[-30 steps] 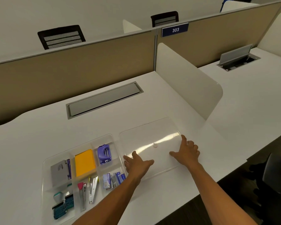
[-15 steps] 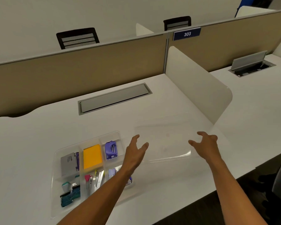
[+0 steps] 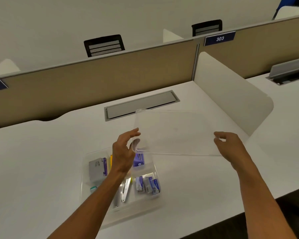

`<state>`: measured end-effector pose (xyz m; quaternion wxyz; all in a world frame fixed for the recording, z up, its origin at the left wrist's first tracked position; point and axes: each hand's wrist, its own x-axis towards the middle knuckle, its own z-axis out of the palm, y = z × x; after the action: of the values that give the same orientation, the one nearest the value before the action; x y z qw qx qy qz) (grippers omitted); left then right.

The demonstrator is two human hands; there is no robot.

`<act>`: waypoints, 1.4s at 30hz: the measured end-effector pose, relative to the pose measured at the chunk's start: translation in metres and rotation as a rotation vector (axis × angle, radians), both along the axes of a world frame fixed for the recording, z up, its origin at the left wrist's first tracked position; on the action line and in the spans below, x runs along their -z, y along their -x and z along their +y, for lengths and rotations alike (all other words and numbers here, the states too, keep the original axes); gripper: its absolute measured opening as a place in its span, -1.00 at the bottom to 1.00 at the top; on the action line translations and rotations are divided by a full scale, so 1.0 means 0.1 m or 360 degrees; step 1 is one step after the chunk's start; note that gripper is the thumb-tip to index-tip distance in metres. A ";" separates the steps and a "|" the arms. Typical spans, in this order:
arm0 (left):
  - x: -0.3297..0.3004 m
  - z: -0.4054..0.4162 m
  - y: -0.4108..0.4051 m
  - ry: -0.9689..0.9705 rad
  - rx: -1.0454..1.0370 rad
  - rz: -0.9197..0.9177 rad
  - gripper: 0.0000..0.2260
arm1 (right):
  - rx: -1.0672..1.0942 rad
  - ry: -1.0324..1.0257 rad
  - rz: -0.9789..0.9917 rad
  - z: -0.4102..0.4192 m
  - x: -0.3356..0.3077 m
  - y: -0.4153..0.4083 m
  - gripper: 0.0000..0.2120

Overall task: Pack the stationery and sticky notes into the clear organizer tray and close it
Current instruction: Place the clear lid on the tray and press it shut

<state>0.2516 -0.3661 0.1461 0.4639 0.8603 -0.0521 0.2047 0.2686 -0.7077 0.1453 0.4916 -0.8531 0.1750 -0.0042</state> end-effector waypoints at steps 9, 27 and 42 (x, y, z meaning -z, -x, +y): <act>-0.46 0.63 0.15 0.0198 -0.0322 -0.0236 -0.83 | -0.0203 -0.0685 -0.0214 0.72 -0.85 -0.04 -0.31; -0.03 1.56 0.54 0.0978 -0.0637 0.0276 -0.72 | -0.0390 -0.0140 -0.0288 1.78 0.25 0.28 -0.64; 0.86 1.80 0.67 0.0220 -0.0744 0.0902 -0.52 | -0.0687 0.0573 0.0061 2.01 0.76 0.54 -0.68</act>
<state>0.1850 -0.1864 0.0603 0.4577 0.8381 0.2903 0.0620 0.2150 -0.5069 0.0691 0.3184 -0.9441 -0.0052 0.0859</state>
